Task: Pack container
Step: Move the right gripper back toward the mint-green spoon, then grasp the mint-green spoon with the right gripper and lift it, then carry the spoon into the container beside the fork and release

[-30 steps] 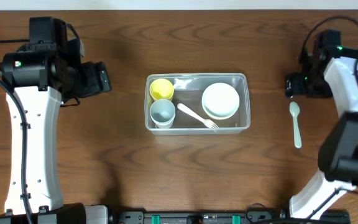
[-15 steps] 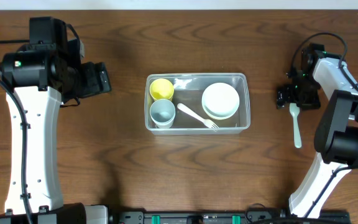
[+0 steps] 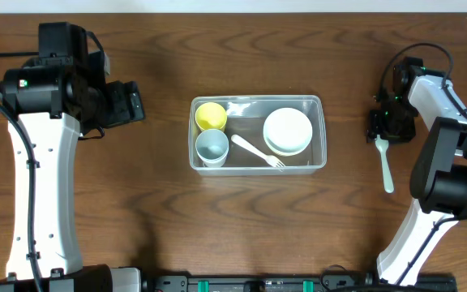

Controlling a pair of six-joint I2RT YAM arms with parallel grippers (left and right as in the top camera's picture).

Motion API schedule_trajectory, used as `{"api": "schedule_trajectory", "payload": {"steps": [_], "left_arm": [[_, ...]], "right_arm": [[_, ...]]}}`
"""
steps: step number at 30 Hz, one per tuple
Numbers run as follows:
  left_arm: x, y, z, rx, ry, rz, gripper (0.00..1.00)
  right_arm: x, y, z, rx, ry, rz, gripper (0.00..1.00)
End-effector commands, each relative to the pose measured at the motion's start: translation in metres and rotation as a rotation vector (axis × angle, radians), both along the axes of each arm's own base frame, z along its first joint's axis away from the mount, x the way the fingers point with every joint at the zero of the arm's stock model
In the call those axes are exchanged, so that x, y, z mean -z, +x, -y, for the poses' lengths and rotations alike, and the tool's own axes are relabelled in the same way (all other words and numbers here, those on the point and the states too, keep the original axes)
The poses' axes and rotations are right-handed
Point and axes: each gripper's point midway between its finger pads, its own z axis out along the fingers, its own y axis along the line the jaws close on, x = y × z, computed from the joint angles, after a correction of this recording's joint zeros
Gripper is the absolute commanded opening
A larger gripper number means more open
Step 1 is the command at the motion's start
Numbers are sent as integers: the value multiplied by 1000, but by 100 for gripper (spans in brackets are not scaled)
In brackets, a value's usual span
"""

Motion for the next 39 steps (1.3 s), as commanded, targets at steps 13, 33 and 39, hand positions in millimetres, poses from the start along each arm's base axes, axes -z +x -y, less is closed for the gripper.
{"api": "schedule_trajectory", "payload": {"steps": [13, 33, 39], "left_arm": [[5, -1, -3, -8, 10, -18, 90], [4, -1, -3, -8, 10, -18, 91], [5, -1, -3, -8, 10, -18, 90]], "right_arm": [[11, -6, 3, 12, 0, -34, 30], [-166, 54, -70, -215, 34, 369, 15], [-234, 31, -186, -675, 129, 562, 18]]}}
